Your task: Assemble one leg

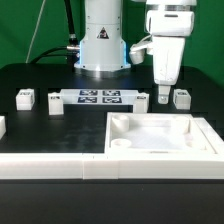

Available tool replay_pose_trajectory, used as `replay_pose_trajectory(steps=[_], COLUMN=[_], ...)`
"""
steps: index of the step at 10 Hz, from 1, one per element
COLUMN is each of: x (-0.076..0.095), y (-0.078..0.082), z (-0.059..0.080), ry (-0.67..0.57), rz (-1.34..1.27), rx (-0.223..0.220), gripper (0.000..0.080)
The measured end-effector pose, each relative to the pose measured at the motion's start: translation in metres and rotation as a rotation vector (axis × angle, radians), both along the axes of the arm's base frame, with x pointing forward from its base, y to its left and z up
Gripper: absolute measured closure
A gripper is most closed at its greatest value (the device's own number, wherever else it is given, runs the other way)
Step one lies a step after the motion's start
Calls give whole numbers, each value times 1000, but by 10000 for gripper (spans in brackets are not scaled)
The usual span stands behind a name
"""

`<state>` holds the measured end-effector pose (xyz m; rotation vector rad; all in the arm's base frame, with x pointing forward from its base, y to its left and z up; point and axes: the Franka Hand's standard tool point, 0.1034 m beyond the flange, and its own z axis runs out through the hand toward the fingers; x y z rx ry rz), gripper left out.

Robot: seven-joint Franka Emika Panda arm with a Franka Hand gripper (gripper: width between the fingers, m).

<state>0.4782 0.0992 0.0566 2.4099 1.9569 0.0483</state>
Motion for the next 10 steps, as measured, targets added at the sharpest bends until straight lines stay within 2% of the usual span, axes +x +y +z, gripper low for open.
replay_pose_trajectory(steps=[2,4,6,8,10], x=[0,-10,-29,-37,-40], y=[1,0,13,31,40], z=[0,-6,-12,-14,-14], ry=[0,-1,26,46,64], rz=[-147,-412,-746,-1001,-1178], rx=[9,46,77,91,106], gripper=[151,151,151,151,151])
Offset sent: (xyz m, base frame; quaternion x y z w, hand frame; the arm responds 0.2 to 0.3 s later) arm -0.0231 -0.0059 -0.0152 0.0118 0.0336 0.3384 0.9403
